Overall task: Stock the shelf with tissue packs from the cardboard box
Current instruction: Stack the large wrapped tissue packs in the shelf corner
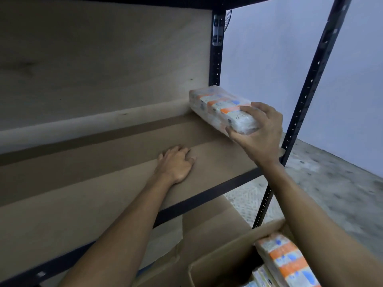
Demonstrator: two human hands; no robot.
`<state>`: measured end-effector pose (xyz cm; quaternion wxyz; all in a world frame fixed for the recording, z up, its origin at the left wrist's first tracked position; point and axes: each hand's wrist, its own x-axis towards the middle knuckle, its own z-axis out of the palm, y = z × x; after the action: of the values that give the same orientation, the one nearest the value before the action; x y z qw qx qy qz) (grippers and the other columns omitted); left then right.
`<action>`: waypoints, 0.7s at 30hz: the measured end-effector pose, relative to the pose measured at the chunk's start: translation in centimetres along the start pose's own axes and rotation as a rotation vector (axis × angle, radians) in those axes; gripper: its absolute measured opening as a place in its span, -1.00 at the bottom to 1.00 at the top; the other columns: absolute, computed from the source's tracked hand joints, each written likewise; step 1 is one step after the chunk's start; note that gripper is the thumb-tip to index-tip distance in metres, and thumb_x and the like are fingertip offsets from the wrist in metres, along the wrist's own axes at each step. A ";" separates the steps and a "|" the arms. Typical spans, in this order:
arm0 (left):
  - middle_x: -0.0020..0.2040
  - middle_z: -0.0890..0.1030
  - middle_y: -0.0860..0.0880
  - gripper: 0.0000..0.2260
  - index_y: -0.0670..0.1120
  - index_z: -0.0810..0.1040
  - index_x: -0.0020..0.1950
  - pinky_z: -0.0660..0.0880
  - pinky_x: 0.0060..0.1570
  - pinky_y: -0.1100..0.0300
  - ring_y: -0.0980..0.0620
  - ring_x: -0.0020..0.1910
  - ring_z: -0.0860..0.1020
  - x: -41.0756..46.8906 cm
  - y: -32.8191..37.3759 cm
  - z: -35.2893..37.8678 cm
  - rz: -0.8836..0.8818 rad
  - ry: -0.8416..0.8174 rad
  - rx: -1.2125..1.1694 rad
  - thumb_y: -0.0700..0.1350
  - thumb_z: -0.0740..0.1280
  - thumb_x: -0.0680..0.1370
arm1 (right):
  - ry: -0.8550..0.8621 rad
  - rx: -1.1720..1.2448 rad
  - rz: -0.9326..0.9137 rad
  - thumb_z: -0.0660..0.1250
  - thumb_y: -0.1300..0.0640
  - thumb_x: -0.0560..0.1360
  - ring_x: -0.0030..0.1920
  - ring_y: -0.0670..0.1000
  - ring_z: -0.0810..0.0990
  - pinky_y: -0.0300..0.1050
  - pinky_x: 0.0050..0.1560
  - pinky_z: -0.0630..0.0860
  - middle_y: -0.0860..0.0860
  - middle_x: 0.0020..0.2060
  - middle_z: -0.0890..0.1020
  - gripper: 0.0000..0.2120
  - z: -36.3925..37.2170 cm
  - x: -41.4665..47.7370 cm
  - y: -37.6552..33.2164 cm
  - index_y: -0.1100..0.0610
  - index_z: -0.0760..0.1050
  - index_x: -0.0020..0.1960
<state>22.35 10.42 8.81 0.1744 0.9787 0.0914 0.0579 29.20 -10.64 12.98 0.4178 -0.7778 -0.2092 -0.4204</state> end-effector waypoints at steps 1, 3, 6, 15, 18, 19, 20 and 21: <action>0.55 0.21 -0.05 -0.52 0.06 0.27 0.50 0.00 0.49 -0.08 -0.05 0.53 0.14 0.5 0.0 0.1 0.003 0.000 0.007 0.18 0.08 0.61 | 0.003 -0.007 0.004 0.53 -0.18 0.22 0.25 0.10 0.41 -0.46 0.24 0.20 0.01 0.18 0.54 -0.50 0.0 0.6 0.7 -0.03 0.61 0.11; 0.55 0.21 -0.03 -0.52 0.08 0.27 0.50 0.01 0.49 -0.11 -0.04 0.52 0.16 1.3 -0.1 0.3 0.011 0.005 0.017 0.19 0.08 0.61 | -0.004 -0.021 0.017 0.51 -0.21 0.22 0.25 0.09 0.41 -0.42 0.24 0.22 0.00 0.18 0.54 -0.49 0.1 1.7 2.1 -0.03 0.61 0.11; 0.54 0.23 -0.01 -0.53 0.11 0.27 0.48 0.03 0.48 -0.13 -0.04 0.51 0.18 2.1 -0.3 0.6 0.029 0.029 0.036 0.21 0.07 0.60 | -0.030 -0.034 0.031 0.50 -0.23 0.22 0.27 0.06 0.40 -0.38 0.25 0.23 0.00 0.18 0.54 -0.47 0.5 3.1 3.8 -0.02 0.61 0.12; 0.54 0.23 0.04 -0.55 0.14 0.28 0.47 0.01 0.49 -0.05 0.02 0.52 0.15 2.5 -0.4 1.2 0.030 0.086 0.055 0.21 0.09 0.59 | -0.140 0.019 0.055 0.58 -0.06 0.23 0.28 0.01 0.40 -0.63 0.15 0.11 0.06 0.21 0.53 -0.51 3.0 6.5 7.6 0.00 0.62 0.12; 0.54 0.23 0.05 -0.55 0.15 0.29 0.47 0.01 0.50 -0.03 0.03 0.52 0.15 2.6 -0.5 1.3 0.032 0.094 0.054 0.21 0.09 0.59 | -0.178 0.034 0.055 0.59 -0.03 0.22 0.25 -0.05 0.43 -0.63 0.13 0.15 0.07 0.19 0.54 -0.51 3.7 7.3 8.5 0.02 0.62 0.12; 0.53 0.24 0.05 -0.55 0.15 0.29 0.47 0.01 0.50 -0.03 0.04 0.52 0.15 2.6 -0.5 1.3 0.032 0.095 0.055 0.21 0.09 0.59 | -0.193 0.037 0.061 0.58 -0.05 0.22 0.25 -0.05 0.43 -0.61 0.13 0.17 0.05 0.20 0.54 -0.50 3.9 7.6 8.8 0.01 0.62 0.13; 0.53 0.24 0.06 -0.55 0.15 0.29 0.47 0.02 0.50 -0.03 0.04 0.52 0.15 2.6 -0.5 1.4 0.032 0.097 0.057 0.21 0.09 0.59 | -0.209 0.038 0.070 0.56 -0.09 0.21 0.27 -0.03 0.43 -0.57 0.15 0.19 0.03 0.20 0.53 -0.49 4.1 7.8 9.1 -0.02 0.61 0.13; 0.53 0.24 0.06 -0.55 0.15 0.29 0.47 0.02 0.50 -0.03 0.04 0.52 0.15 2.6 -0.5 1.4 0.032 0.099 0.060 0.21 0.09 0.59 | -0.224 0.041 0.078 0.54 -0.13 0.20 0.29 -0.01 0.42 -0.49 0.19 0.23 0.02 0.21 0.52 -0.48 4.3 8.1 9.3 -0.04 0.60 0.14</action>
<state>25.00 10.94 7.56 0.1394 0.9807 0.0860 0.1064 42.10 -12.50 13.97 0.4235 -0.8188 -0.2327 -0.3098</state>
